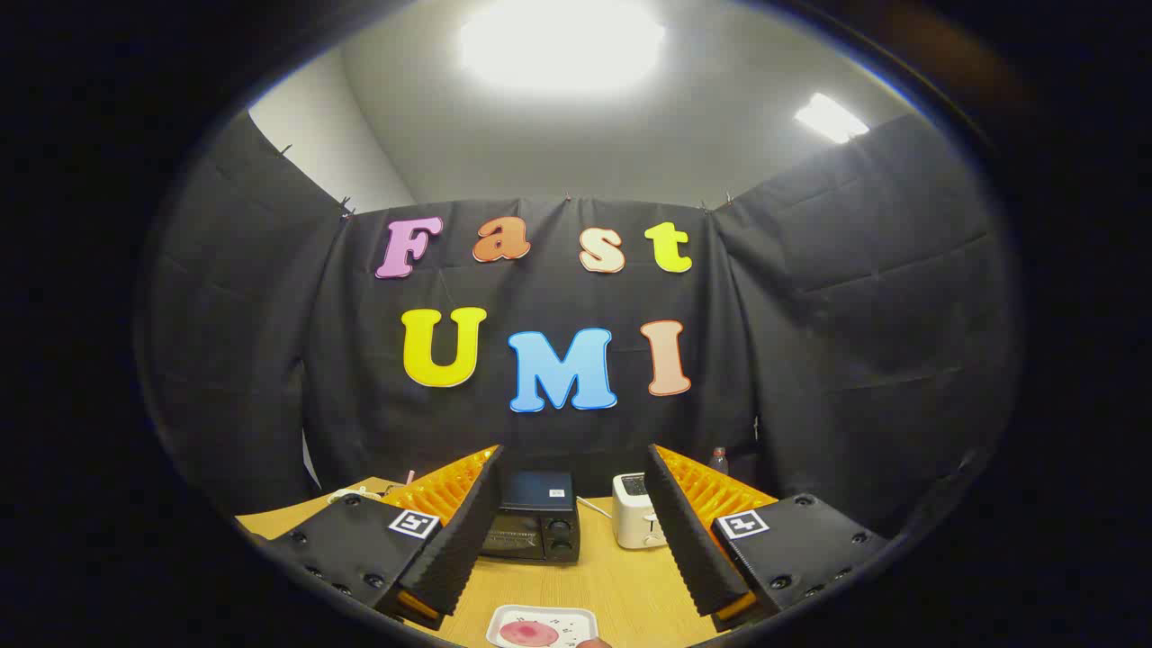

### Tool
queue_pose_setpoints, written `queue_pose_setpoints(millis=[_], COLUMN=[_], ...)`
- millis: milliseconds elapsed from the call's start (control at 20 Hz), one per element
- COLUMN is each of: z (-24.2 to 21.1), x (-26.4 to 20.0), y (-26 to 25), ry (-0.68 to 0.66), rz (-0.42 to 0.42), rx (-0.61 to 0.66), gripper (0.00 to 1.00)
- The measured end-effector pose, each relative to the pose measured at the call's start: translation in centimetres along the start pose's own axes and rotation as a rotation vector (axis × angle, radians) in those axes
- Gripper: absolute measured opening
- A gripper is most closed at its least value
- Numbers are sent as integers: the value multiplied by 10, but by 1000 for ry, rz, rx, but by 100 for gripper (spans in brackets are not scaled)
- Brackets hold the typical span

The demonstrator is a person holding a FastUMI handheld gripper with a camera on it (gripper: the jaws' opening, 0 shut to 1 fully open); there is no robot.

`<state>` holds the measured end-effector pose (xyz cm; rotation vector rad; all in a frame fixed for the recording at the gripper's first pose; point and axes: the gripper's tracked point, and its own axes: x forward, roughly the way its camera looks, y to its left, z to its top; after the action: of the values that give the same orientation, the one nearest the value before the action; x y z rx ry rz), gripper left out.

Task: Open the toaster oven, put the food inside, and close the toaster oven door.

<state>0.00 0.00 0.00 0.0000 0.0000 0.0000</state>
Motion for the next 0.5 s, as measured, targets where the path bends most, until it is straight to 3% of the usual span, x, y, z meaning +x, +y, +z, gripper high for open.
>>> queue_pose_setpoints(millis=[500], z=[2], x=[4], y=[9], ry=[-11], rz=[1], rx=[1], gripper=[96])
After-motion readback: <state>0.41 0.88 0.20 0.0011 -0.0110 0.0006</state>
